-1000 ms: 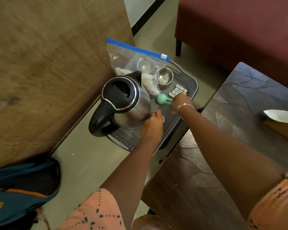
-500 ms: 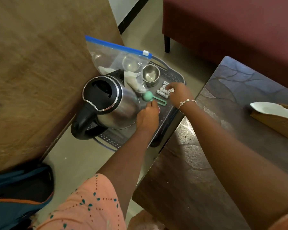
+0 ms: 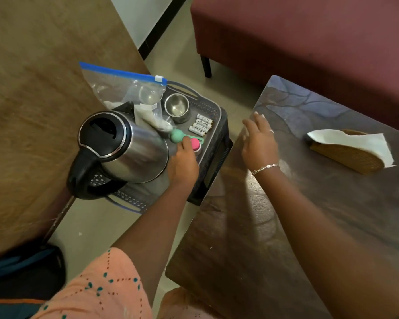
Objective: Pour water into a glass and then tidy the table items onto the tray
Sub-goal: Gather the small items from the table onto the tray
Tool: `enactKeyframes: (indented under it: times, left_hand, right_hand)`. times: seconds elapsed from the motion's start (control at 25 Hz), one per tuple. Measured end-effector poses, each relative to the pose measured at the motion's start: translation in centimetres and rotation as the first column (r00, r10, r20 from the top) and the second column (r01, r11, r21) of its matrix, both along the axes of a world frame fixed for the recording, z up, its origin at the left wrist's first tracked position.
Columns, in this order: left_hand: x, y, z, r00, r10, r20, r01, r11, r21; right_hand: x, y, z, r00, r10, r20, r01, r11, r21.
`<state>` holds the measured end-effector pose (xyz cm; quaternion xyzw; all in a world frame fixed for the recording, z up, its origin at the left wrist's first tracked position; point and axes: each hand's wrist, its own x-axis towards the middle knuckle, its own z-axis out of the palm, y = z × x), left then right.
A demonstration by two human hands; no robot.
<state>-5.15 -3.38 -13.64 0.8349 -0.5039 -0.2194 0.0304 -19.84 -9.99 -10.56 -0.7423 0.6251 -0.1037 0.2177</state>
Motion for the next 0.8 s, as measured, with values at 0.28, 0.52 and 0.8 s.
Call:
enactKeyframes:
  times: [0.28, 0.52, 0.8]
  left_hand:
    - [-8.2, 4.9, 1.0, 0.94, -0.15, 0.307, 0.216, 0.957, -0.194]
    - [-21.9, 8.6, 1.9, 0.871, -0.38, 0.311, 0.431, 0.895, -0.115]
    - [-40.0, 10.6, 3.0, 0.718, -0.651, 0.244, 0.687, 0.72, -0.101]
  right_hand:
    - [-9.5, 5.8, -1.3, 0.99, 0.033, -0.134, -0.048, 0.993, -0.111]
    - [-22.0, 12.1, -0.8, 0.964, -0.016, -0.266, -0.018, 0.992, -0.122]
    - [-40.5, 17.8, 0.0, 0.917, -0.195, -0.349, 0.162, 0.979, -0.123]
